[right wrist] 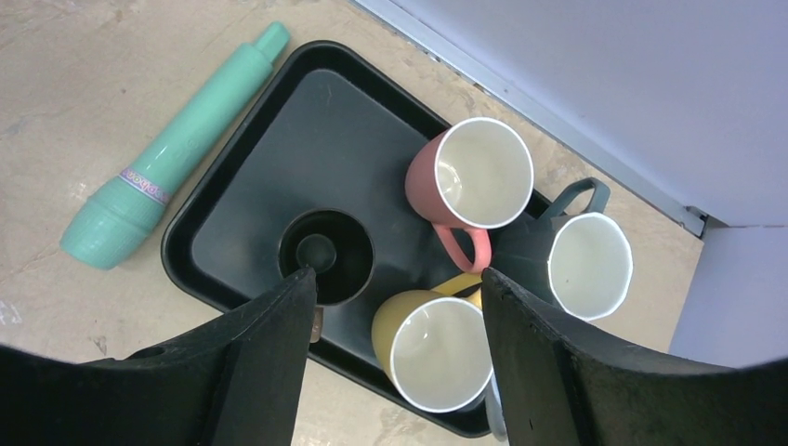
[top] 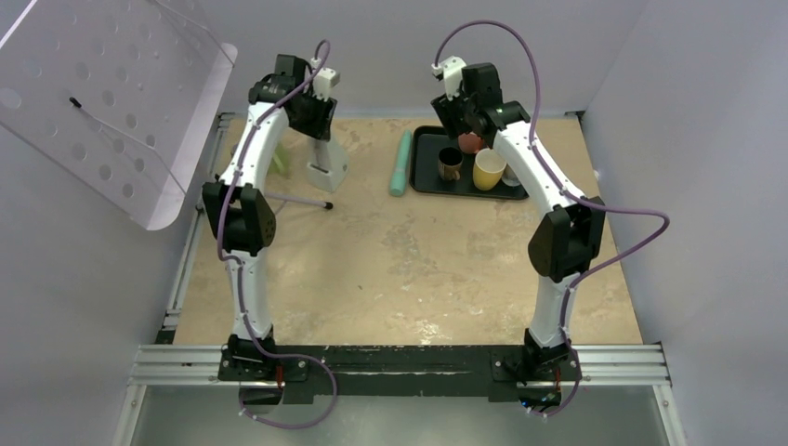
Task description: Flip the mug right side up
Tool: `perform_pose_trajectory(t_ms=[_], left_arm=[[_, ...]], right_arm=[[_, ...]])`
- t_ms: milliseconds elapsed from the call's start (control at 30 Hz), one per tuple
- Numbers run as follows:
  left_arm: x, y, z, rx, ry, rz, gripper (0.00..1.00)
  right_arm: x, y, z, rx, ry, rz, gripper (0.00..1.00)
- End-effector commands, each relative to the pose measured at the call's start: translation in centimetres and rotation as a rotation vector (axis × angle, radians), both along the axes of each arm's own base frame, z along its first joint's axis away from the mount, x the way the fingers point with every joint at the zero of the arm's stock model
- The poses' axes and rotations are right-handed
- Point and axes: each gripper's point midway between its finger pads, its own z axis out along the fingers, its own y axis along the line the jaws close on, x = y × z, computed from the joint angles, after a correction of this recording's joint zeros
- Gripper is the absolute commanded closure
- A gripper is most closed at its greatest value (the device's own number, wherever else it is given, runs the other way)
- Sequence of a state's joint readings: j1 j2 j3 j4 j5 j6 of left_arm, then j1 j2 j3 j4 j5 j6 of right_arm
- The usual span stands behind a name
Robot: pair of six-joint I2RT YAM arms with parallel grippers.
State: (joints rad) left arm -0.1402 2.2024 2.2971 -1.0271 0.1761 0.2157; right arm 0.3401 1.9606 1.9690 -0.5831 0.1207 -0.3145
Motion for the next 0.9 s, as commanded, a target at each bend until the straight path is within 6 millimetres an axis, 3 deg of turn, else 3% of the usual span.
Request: perform_pose_trajectory(t_ms=[0,133,267,333,367,500,533,667,767,867], left_arm=[[4.6,-5.1,0.0,-0.174,-0.126,-0.051,1.00],[6.9,-7.7,-0.8,-0.219,-0.176,-0.076,1.00],[7.6,-10.9,0.6,-0.319,-0.232,-0.150,1.00],[8.1,-11.5,1.0,-0.350,-0.249,-0.155,0.98],[8.3,-11.5,1.0,-0.349,-0.254,-0.156,0.85],[8.5,-10.4,1.7,-0.294,-0.278,-0.129,0.06],[8.4,-10.1,2.4,-0.280,-0.294,-0.126,0.00],[7.9,-8.2,7.6,-0.224,-0.402,-0.073,0.00],[6.1,-6.2,11.3,-0.181,-0.440,-0.002,0.00],[3.7,-3.5,12.6,-0.129,-0.436,0.102,0.00]], right_arm=[[-1.5,-1.2,2.9,-0.008,-0.041,-0.035,0.32],[-2.0,-1.4,3.3,-0.011,-0.042,-0.040,0.32],[-2.2,-1.1,4.2,0.002,-0.048,-0.033,0.32],[-2.5,-1.0,4.7,0.000,-0.050,-0.033,0.32],[-2.6,-1.0,4.9,-0.003,-0.052,-0.036,0.32],[-3.3,-0.9,5.2,0.005,-0.057,-0.032,0.32],[-3.5,-0.8,5.3,0.010,-0.059,-0.027,0.32],[-3.9,-0.4,5.4,0.031,-0.060,-0.014,0.32],[-4.3,0.1,6.0,0.055,-0.073,-0.012,0.33],[-4.8,0.6,6.6,0.111,-0.097,-0.023,0.33]])
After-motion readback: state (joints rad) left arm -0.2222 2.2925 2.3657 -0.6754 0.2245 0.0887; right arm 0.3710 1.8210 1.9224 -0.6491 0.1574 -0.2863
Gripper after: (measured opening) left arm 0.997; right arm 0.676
